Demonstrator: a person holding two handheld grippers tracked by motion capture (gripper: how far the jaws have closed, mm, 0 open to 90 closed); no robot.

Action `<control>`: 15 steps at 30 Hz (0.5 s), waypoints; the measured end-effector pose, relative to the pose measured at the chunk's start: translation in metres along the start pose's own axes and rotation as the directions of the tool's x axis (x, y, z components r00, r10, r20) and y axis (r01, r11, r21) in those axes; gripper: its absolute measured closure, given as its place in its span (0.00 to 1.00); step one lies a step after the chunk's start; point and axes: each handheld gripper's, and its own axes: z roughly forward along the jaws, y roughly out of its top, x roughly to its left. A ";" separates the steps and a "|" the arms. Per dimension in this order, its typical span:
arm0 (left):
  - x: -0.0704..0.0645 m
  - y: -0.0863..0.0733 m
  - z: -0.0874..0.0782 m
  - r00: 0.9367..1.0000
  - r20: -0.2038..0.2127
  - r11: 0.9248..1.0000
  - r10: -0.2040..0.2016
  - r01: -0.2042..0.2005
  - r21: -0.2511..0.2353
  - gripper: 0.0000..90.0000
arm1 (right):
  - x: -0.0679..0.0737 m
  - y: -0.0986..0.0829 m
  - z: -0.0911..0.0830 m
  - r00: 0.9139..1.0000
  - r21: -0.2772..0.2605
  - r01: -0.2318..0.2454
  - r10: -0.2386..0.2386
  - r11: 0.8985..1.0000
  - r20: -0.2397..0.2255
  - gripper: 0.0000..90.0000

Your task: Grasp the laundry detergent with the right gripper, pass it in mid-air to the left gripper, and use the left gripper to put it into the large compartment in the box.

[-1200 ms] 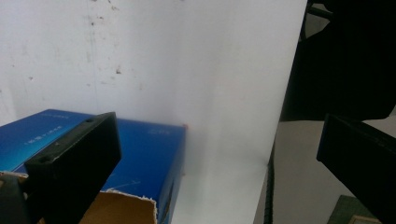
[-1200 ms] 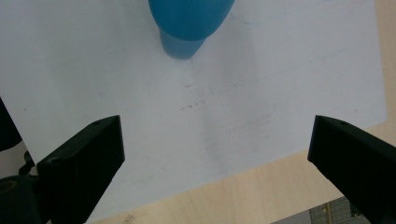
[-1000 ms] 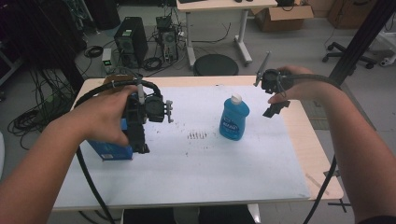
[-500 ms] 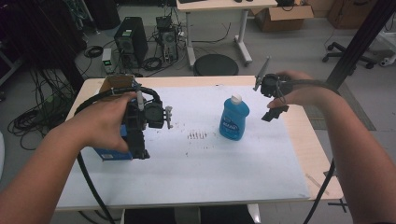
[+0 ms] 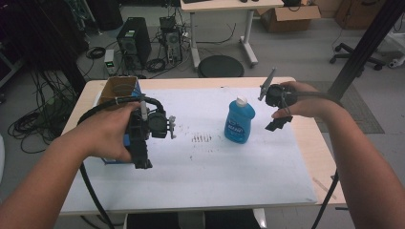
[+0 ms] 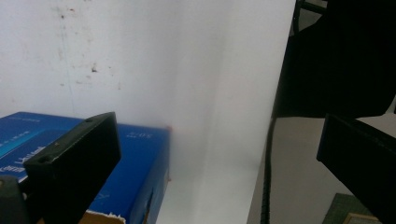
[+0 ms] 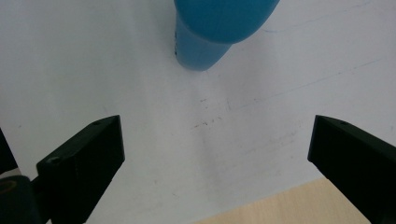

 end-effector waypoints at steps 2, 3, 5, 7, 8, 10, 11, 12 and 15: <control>-0.001 0.000 0.005 1.000 0.008 1.000 0.005 -0.005 0.006 0.00 | 0.001 -0.003 0.004 1.000 -0.014 -0.008 0.008 1.000 -0.002 0.04; -0.001 0.000 0.005 1.000 0.008 1.000 0.005 -0.005 0.006 0.00 | 0.001 -0.003 0.004 1.000 -0.014 -0.008 0.008 1.000 -0.002 0.04; -0.001 0.000 0.007 1.000 0.009 1.000 0.006 -0.006 0.005 0.00 | 0.001 -0.005 0.008 1.000 -0.022 -0.009 0.009 1.000 -0.003 0.04; -0.002 0.000 0.009 1.000 0.009 1.000 0.005 -0.005 0.006 0.00 | 0.003 -0.006 0.012 1.000 -0.034 -0.015 0.015 0.999 -0.004 0.04; -0.002 0.000 0.010 1.000 0.006 1.000 0.010 -0.010 0.001 0.00 | 0.003 -0.006 0.012 1.000 -0.034 -0.015 0.015 0.999 -0.004 0.04; -0.004 0.000 0.012 1.000 0.011 1.000 0.009 -0.009 0.000 0.00 | 0.005 -0.007 0.015 1.000 -0.049 -0.013 0.012 0.999 -0.008 0.04; -0.004 0.000 0.012 1.000 0.009 1.000 0.014 -0.014 0.000 0.00 | 0.006 -0.008 0.018 1.000 -0.057 -0.016 0.016 0.998 -0.009 0.04; -0.005 -0.001 0.014 1.000 0.013 1.000 0.016 -0.016 -0.001 0.00 | 0.006 -0.008 0.019 1.000 -0.059 -0.019 0.018 0.998 -0.012 0.04; -0.007 -0.001 0.020 1.000 0.022 1.000 0.015 -0.015 0.006 0.00 | 0.008 -0.012 0.027 0.999 -0.072 -0.028 0.026 0.997 -0.023 0.04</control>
